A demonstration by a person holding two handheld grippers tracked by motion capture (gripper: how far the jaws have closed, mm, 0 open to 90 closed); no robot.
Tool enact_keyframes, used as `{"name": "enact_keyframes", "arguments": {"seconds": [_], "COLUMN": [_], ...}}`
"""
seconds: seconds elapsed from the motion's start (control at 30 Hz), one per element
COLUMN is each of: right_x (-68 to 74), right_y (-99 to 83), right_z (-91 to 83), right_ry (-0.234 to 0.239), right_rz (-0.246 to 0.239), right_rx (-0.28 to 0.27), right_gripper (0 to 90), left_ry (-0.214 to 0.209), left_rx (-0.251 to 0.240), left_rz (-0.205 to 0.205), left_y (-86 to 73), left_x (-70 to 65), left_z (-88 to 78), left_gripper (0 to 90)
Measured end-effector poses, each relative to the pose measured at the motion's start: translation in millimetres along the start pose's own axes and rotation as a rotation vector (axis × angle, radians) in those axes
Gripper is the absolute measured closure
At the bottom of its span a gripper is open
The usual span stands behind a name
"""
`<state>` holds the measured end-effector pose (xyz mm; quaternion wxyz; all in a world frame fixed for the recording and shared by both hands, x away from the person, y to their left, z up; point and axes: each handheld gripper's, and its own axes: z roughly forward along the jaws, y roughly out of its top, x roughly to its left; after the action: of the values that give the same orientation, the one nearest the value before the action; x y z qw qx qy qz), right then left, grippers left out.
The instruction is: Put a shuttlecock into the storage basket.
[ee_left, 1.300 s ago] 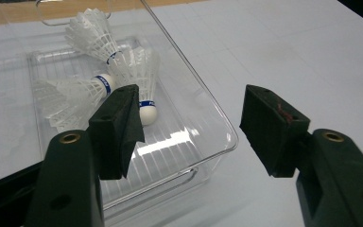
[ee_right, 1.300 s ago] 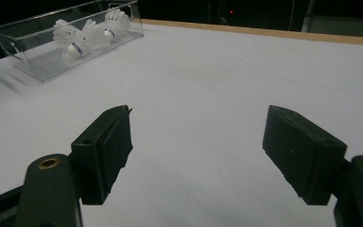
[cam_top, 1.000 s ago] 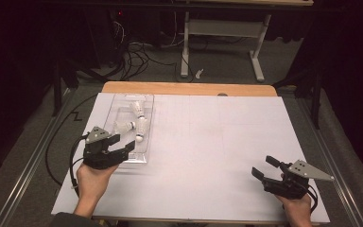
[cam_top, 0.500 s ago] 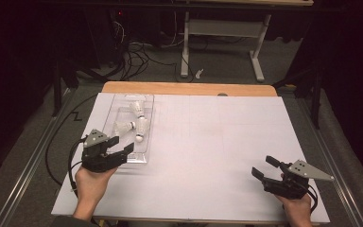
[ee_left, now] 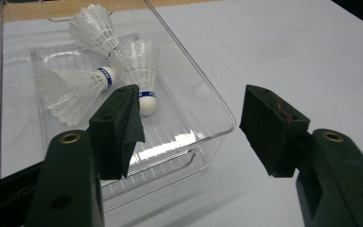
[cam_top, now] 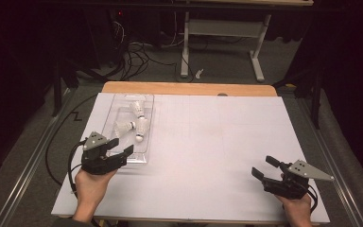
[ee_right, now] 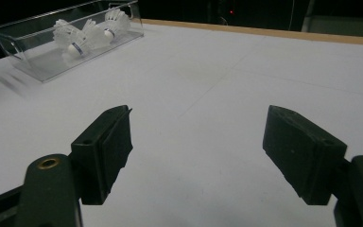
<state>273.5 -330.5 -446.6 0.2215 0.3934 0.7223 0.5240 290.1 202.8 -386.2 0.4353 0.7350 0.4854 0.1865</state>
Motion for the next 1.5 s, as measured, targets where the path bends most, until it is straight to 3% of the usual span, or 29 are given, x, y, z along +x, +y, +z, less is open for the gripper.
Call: {"name": "enact_keyframes", "arguments": {"seconds": [0.27,1.5], "right_x": [0.4,0.4], "right_y": [0.0,0.0], "right_z": [-0.9,-0.9], "right_ry": [-0.001,0.0], "right_rz": [0.001,-0.001], "right_rx": [-0.003,-0.004], "right_gripper": [24.9,24.9], "left_ry": [-0.015,-0.011], "left_rx": [0.002,-0.04], "left_rz": [-0.008,-0.006], "left_y": [-4.7,-20.9], "left_x": [0.0,-1.6], "left_z": [1.5,-2.4], "left_gripper": [39.2,38.5]}}
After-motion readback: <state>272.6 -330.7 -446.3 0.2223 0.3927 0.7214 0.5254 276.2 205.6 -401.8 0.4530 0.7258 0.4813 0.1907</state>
